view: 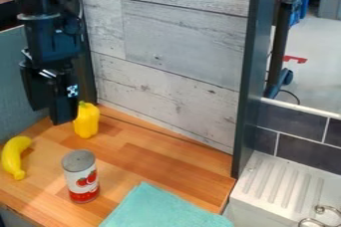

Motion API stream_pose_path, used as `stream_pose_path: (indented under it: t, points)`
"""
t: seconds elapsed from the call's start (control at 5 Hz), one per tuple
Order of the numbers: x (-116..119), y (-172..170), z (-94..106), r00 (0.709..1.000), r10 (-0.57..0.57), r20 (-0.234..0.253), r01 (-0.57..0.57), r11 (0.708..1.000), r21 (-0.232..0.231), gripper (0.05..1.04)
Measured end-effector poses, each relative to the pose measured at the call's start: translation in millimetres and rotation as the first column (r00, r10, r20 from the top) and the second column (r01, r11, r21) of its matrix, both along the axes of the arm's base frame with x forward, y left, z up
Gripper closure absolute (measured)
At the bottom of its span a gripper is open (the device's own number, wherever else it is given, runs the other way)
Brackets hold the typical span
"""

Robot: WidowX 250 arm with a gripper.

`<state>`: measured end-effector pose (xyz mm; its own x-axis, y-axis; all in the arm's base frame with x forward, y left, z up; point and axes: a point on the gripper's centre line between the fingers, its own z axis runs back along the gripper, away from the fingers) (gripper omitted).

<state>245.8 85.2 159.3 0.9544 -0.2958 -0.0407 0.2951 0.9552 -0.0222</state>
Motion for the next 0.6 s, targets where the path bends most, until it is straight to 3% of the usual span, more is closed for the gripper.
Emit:
stream_pose_path:
  t: [0.2,0.4,0.6]
  points:
    - [-0.4,-0.2,-6.2,1.0,0.0,-0.022,-0.001,1.0,-0.011,0.083]
    - [24.4,18.3,-1.9,0.999,0.031,0.008,-0.031,0.999,-0.027,0.083]
    - [49.8,42.5,4.1,0.994,0.094,0.049,-0.094,0.996,-0.007,0.083]
